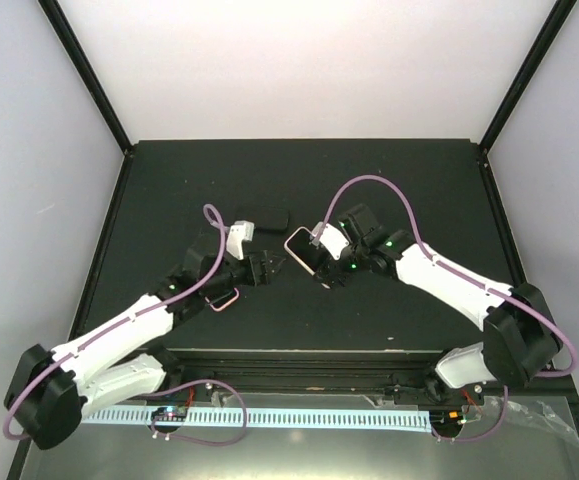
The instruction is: Take the phone out of the phone case
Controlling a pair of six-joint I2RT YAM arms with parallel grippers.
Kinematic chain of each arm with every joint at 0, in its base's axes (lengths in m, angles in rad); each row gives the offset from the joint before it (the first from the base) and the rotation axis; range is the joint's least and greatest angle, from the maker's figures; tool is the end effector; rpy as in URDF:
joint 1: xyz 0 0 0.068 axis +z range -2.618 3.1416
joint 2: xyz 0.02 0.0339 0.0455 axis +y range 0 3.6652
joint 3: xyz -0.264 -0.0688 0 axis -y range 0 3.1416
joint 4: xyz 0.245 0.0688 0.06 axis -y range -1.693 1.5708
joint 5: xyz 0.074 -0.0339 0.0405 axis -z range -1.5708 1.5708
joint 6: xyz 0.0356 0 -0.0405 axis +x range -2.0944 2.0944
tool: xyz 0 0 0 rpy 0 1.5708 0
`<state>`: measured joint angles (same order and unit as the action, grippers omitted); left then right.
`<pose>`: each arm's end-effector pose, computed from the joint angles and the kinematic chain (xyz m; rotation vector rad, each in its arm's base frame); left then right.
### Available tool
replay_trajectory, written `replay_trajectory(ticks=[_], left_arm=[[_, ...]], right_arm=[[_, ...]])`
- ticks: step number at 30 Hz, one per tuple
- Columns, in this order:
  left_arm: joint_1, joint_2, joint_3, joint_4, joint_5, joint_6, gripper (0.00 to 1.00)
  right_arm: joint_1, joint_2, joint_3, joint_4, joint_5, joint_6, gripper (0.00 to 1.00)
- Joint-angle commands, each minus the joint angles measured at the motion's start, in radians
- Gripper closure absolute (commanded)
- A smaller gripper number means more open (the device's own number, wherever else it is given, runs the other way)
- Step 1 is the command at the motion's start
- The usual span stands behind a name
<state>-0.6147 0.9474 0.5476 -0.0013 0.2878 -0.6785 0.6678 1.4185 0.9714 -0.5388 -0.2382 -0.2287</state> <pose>0.1694 -0.1319 0.2455 0.1359 2.1286 -1.0925 0.2200 0.1842 0.2321 -1.2031 2.2870 0.4710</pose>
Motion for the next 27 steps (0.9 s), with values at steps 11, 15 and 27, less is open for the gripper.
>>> replay_trajectory(ticks=[11,15,27], left_arm=[[-0.103,0.238,0.112,0.196,-0.182,-0.283,0.23],[-0.117,0.286,0.109,0.28,-0.147,-0.321,0.3],[-0.148,0.374,0.105,0.414,-0.158,-0.363,0.57]], right_arm=[[-0.003,-0.061,0.004,0.094,-0.106,0.034,0.29],[-0.004,-0.062,0.001,0.098,-0.101,0.039,0.28],[-0.003,-0.059,0.002,0.1,-0.11,0.052,0.26]])
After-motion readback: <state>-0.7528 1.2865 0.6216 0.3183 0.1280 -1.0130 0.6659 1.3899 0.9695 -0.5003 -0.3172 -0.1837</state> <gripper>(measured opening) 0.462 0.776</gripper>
